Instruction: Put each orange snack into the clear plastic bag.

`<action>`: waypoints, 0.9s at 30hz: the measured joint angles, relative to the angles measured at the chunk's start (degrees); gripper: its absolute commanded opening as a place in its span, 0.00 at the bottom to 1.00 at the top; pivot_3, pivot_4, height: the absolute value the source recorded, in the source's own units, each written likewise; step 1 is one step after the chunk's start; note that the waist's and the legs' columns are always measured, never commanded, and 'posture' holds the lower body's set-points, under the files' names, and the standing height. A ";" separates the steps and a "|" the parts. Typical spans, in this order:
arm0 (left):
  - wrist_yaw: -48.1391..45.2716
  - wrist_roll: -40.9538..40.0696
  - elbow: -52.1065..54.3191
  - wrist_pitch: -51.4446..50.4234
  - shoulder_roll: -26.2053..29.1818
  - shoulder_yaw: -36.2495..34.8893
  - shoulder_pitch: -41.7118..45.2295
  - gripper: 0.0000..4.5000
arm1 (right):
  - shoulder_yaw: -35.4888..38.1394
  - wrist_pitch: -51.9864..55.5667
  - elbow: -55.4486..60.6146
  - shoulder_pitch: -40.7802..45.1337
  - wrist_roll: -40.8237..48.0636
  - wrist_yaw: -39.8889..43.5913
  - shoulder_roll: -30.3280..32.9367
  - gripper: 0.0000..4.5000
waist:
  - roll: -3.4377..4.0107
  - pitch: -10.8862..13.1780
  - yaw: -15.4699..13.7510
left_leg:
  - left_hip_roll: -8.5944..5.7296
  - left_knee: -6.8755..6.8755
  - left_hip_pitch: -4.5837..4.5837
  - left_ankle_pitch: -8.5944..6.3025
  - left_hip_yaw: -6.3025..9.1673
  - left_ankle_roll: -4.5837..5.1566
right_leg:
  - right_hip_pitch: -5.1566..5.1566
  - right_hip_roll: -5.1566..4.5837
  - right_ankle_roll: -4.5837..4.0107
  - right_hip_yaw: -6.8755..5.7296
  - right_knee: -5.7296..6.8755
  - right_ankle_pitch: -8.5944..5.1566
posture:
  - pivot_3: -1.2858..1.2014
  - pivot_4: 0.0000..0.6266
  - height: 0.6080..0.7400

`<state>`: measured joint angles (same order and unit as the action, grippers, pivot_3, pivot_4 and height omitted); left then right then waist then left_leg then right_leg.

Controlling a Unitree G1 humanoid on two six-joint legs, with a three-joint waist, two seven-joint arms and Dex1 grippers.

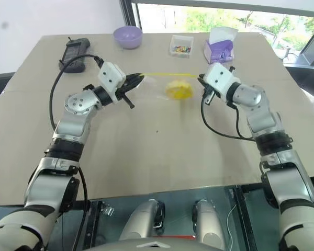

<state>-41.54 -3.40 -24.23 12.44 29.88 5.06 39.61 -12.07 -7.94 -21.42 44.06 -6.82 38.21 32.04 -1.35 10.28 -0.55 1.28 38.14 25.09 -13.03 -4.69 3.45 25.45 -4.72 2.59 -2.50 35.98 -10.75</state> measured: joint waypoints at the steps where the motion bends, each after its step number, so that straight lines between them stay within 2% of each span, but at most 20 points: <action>1: -0.14 0.47 0.29 0.79 0.00 0.45 -1.68 0.00 | -0.10 -0.04 0.55 -1.35 0.02 0.28 0.08 0.01 | 0.00 0.00 0.00 | 0.00 -0.03 0.02 0.00 -0.03 0.00 | 0.01 0.00 0.00 0.00 -0.04 0.00 | 0.52 0.24 1.00; 4: -1.81 1.52 8.91 1.53 1.03 2.24 -14.96 0.00 | -0.39 2.74 11.21 -15.16 1.28 2.83 1.29 0.01 | 0.02 0.01 -0.06 | 0.04 -0.08 0.07 -0.08 -0.08 0.07 | 0.03 -0.06 0.07 -0.02 -0.10 -0.04 | 0.52 0.24 1.00; 8: -2.12 0.63 15.41 -1.83 1.37 1.94 -19.69 0.00 | -0.37 6.92 18.04 -20.92 3.09 4.14 1.26 0.01 | 0.05 0.04 -0.07 | 0.09 0.17 0.02 -0.10 -0.02 0.12 | -0.03 -0.05 0.16 -0.02 -0.03 0.01 | 0.52 0.24 1.00; 11: -2.93 -1.38 19.72 -5.36 1.79 1.62 -20.84 0.00 | -0.03 10.58 22.75 -21.44 5.00 5.73 1.66 0.01 | 0.06 0.04 -0.03 | 0.16 0.30 -0.36 -0.21 0.17 0.38 | -0.34 -0.06 0.14 0.02 -0.05 0.13 | 0.52 0.24 1.00; 13: -4.08 -3.16 21.61 -7.61 2.74 0.73 -21.86 0.00 | 1.02 12.92 25.04 -21.72 6.44 7.20 2.82 0.01 | 0.06 0.04 -0.01 | 0.24 0.31 -0.46 -0.33 0.16 0.15 | -0.41 -0.16 0.03 -0.08 -0.07 0.19 | 0.52 0.24 1.00; 15: -5.28 -4.87 21.91 -9.90 3.26 -0.11 -22.20 0.14 | 1.54 14.46 25.26 -21.75 7.45 8.13 3.24 0.16 | 0.06 0.03 -0.05 | 0.26 0.32 -0.46 -0.28 0.17 0.11 | -0.40 -0.20 -0.07 -0.17 -0.06 0.27 | 0.52 0.24 1.00; 16: -6.33 -6.46 22.61 -11.92 3.69 -0.47 -22.53 0.17 | 1.70 15.45 25.43 -21.75 8.32 8.74 3.24 0.18 | 0.06 0.03 -0.03 | 0.29 0.33 -0.45 -0.26 0.16 0.10 | -0.39 -0.20 -0.10 -0.21 -0.06 0.29 | 0.52 0.24 1.00; 18: -7.98 -9.00 24.28 -15.34 4.40 -1.20 -23.08 0.36 | 2.05 17.19 25.85 -21.81 10.14 9.68 3.28 0.40 | 0.06 0.03 -0.03 | 0.32 0.34 -0.44 -0.24 0.16 0.07 | -0.38 -0.20 -0.14 -0.25 -0.05 0.34 | 0.52 0.24 1.00; 21: -8.64 -11.36 27.15 -18.81 5.26 -2.82 -24.27 0.68 | 2.74 18.72 26.77 -22.26 11.72 10.32 3.51 0.73 | 0.06 0.03 -0.10 | 0.33 0.31 -0.33 -0.06 0.18 0.29 | -0.30 -0.18 -0.30 -0.30 -0.05 0.48 | 0.52 0.24 1.00; 23: -9.41 -13.91 29.86 -21.98 6.63 -4.69 -26.43 0.91 | 4.41 20.07 27.34 -23.37 13.17 10.82 4.65 0.96 | 0.06 0.03 -0.11 | 0.31 0.26 -0.29 0.00 0.13 0.17 | -0.27 -0.17 -0.09 -0.29 -0.11 0.55 | 0.52 0.24 1.00; 24: -9.59 -15.20 30.94 -23.56 7.42 -5.74 -27.36 0.99 | 5.47 20.71 27.37 -23.95 13.91 11.13 5.50 1.00 | 0.06 0.03 -0.13 | 0.31 0.25 -0.26 0.03 0.12 0.11 | -0.27 -0.17 -0.05 -0.30 -0.15 0.54 | 0.52 0.24 1.00; 27: -10.16 -19.41 34.24 -27.63 9.68 -10.18 -30.65 0.99 | 9.09 22.51 28.05 -25.78 16.36 11.72 7.31 1.00 | 0.06 0.03 -0.12 | 0.31 0.22 -0.24 -0.02 0.09 0.17 | -0.27 -0.17 0.01 -0.29 -0.25 0.50 | 0.52 0.24 1.00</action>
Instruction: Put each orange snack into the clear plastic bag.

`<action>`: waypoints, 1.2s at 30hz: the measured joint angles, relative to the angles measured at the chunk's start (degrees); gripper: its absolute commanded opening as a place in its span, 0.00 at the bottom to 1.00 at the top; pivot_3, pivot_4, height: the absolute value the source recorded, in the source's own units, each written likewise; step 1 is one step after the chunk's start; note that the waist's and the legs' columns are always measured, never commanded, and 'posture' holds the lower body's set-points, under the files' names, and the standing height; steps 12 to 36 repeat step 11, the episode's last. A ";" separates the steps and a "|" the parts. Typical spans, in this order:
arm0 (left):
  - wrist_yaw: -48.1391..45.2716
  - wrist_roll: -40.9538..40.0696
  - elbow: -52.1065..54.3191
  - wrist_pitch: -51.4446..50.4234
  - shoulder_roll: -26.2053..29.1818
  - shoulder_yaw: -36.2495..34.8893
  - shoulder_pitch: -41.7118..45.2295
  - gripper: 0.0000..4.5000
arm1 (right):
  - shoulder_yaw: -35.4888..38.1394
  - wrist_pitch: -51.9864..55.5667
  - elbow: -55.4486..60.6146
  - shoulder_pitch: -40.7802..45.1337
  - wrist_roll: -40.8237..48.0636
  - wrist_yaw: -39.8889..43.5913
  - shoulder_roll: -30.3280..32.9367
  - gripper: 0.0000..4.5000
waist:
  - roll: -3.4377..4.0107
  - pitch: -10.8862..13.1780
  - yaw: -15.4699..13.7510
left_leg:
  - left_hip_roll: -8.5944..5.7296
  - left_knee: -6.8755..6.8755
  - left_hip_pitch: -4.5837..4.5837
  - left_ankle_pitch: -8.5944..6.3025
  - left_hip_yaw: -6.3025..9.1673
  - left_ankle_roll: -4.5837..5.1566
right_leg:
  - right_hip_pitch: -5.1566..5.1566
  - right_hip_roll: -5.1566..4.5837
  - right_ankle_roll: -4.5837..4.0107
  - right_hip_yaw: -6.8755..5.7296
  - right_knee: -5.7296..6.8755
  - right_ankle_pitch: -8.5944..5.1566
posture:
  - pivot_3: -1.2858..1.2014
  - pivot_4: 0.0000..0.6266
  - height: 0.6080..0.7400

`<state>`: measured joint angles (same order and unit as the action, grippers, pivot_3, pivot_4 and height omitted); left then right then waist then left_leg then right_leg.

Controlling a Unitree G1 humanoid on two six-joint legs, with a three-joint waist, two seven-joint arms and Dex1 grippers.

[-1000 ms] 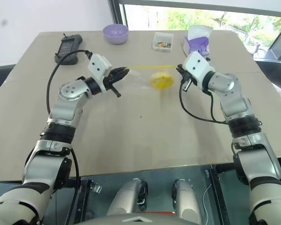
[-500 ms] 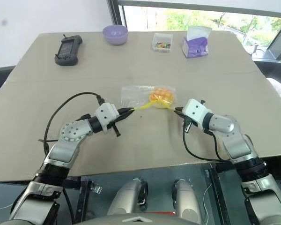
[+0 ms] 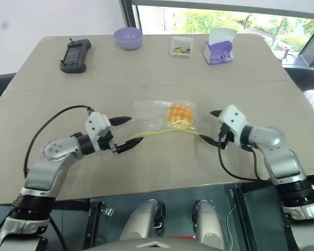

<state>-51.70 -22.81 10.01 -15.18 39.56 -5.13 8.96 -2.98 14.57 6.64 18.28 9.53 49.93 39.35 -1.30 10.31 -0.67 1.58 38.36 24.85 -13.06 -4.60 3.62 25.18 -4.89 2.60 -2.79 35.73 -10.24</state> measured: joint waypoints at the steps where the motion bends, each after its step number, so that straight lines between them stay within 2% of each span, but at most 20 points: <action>1: -0.31 -1.58 1.09 -1.34 0.90 -2.02 -1.24 0.99 | 1.59 0.57 0.28 -1.10 0.97 0.36 1.01 1.00 | 0.00 0.00 -0.01 | -0.01 -0.01 -0.01 -0.04 -0.01 0.05 | 0.00 -0.01 -0.01 0.00 -0.02 -0.02 | 0.52 0.24 1.00; 6: -0.04 -6.80 6.38 -7.15 4.03 -10.38 -7.18 0.99 | 9.65 3.20 2.61 -6.88 7.08 3.02 4.82 1.00 | 0.00 0.00 -0.13 | -0.01 0.00 -0.06 -0.17 0.01 0.24 | -0.04 -0.05 0.02 0.00 -0.03 -0.24 | 0.52 0.24 1.00; 11: -0.39 -9.18 9.32 -10.66 6.23 -14.37 -10.39 0.99 | 15.32 5.44 3.69 -10.43 12.16 5.09 6.57 1.00 | 0.01 0.00 -0.06 | 0.03 0.03 -0.15 -0.30 0.00 -0.03 | -0.05 -0.07 0.02 -0.02 0.02 -0.24 | 0.52 0.24 1.00; 36: -0.39 -9.18 9.32 -10.66 6.23 -14.37 -10.39 0.99 | 15.32 5.44 3.69 -10.43 12.16 5.09 6.57 1.00 | 0.01 0.00 -0.06 | 0.03 0.03 -0.15 -0.30 0.00 -0.03 | -0.05 -0.07 0.02 -0.02 0.02 -0.24 | 0.52 0.24 1.00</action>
